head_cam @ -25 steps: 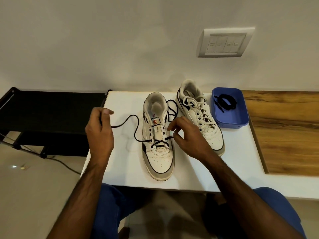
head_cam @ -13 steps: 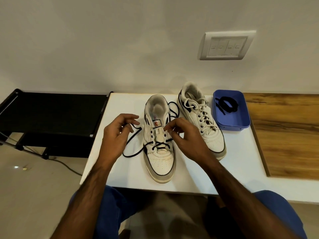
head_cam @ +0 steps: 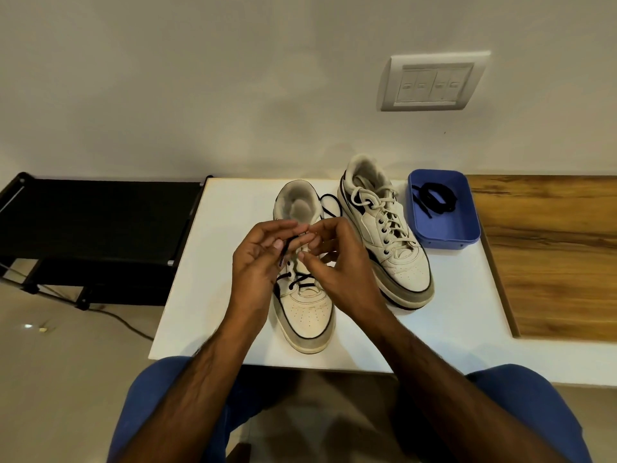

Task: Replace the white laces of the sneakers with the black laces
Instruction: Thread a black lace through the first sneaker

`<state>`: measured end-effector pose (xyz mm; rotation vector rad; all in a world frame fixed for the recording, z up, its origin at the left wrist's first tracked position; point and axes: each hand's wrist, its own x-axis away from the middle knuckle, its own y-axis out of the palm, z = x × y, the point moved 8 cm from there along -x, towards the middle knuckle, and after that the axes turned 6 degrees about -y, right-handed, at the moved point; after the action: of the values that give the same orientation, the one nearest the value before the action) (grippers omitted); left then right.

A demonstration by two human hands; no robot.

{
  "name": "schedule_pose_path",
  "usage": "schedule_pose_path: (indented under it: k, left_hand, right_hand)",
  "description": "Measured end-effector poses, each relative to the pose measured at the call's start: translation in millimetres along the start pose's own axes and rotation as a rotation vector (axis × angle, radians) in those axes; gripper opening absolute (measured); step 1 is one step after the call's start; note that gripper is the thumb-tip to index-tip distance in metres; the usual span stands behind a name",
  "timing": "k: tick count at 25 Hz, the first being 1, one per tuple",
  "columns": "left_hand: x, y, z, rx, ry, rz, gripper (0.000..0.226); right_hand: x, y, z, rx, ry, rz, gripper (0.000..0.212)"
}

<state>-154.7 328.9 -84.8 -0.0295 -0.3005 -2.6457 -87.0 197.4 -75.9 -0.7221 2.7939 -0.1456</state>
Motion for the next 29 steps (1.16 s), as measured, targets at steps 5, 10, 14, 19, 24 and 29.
schedule_pose_path:
  k: [5,10,14,19,24,29]
  left_hand:
    - [1,7,7,-0.163,0.051,-0.028,0.040]
    - [6,8,8,-0.466,0.109,-0.025,0.036]
    - [7,10,6,-0.504,0.103,-0.036,0.035]
    - [8,17,7,-0.428,0.112,-0.141,0.046]
    - [11,21,8,-0.633,0.157,-0.175,0.052]
    - [12,19,18,-1.052,0.505,-0.012,0.023]
  right_hand:
    - [4,11,11,-0.363,0.189,-0.075,0.016]
    - [2,13,16,-0.368,0.214,-0.123,0.021]
    - [3,12,24,-0.385,0.274,-0.094,0.025]
    - [3,11,29,-0.363,0.307,-0.074,0.023]
    - [3,11,30,-0.432,0.345,-0.073,0.017]
    - [-6,-4,30,-0.303,0.291,-0.049,0.013]
